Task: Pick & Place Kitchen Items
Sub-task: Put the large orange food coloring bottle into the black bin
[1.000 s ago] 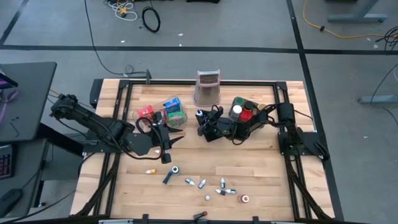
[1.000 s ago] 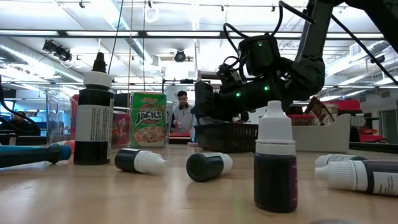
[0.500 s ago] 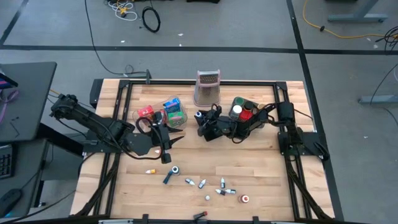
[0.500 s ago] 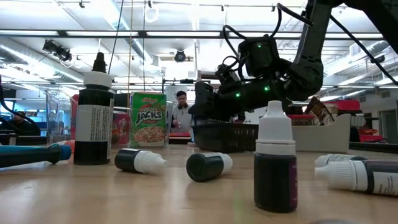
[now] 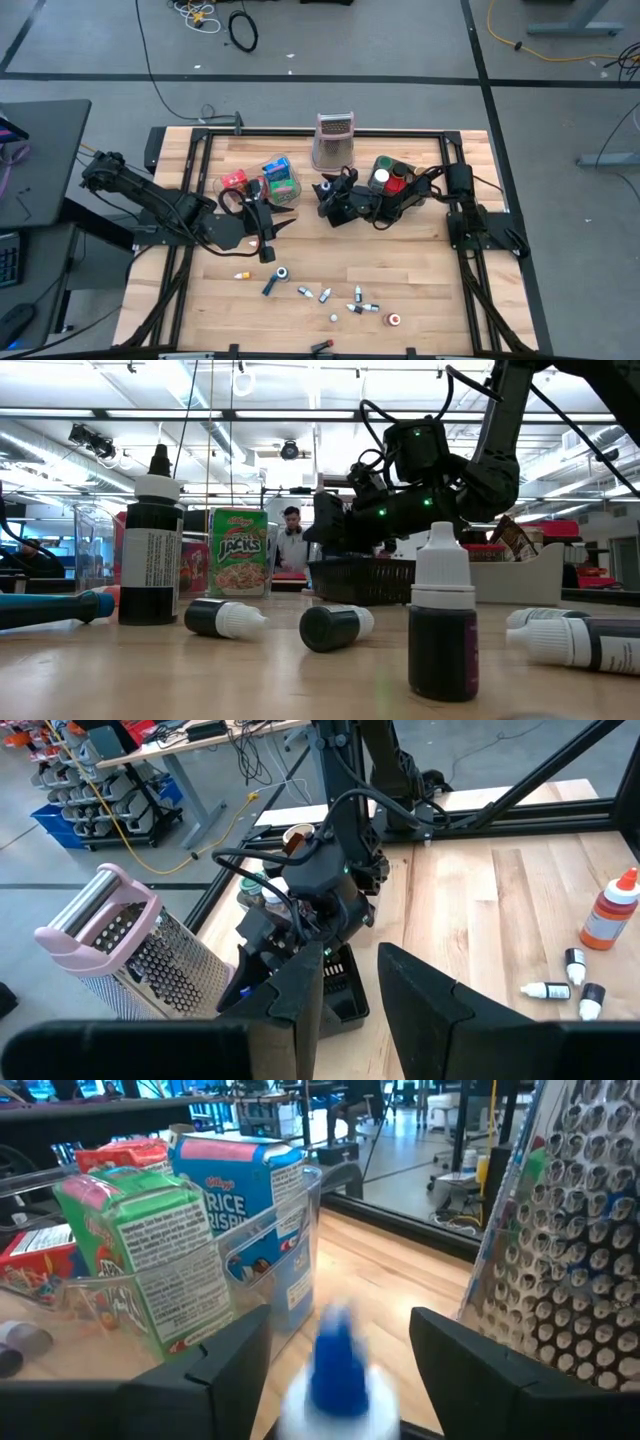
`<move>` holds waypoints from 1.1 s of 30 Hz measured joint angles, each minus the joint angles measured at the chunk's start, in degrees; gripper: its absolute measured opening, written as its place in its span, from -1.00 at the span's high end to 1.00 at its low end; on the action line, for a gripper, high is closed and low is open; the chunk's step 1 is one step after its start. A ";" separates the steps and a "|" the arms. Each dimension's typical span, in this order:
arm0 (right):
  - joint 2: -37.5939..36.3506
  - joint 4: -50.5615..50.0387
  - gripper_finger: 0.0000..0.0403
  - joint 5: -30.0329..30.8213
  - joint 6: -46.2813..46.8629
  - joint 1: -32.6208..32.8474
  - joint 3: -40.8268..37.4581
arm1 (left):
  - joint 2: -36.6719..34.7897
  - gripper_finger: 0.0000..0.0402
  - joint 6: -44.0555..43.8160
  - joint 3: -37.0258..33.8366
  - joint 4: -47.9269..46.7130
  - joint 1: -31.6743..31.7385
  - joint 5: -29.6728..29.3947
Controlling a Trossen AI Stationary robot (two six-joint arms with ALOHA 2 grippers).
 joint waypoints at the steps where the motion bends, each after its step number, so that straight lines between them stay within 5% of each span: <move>1: 0.00 0.31 -0.23 0.00 -0.34 0.00 0.00 | 0.00 0.45 -0.02 0.00 0.00 0.00 -0.01; 13: -4.89 1.24 -0.20 0.07 -7.78 0.58 0.00 | 0.00 0.45 -0.02 0.00 -0.02 0.00 0.02; 21: -18.30 -13.22 -0.20 -3.26 -12.93 4.63 0.00 | 0.00 0.45 0.60 0.00 -0.24 0.00 3.72; 25: -27.50 -26.46 -0.20 -17.17 -12.97 6.60 0.00 | 0.00 0.45 0.49 0.00 -0.24 -0.02 5.15; 33: -43.25 -50.70 -0.20 -62.74 -11.55 8.48 0.00 | 0.00 0.45 0.46 0.00 -0.20 -0.02 5.13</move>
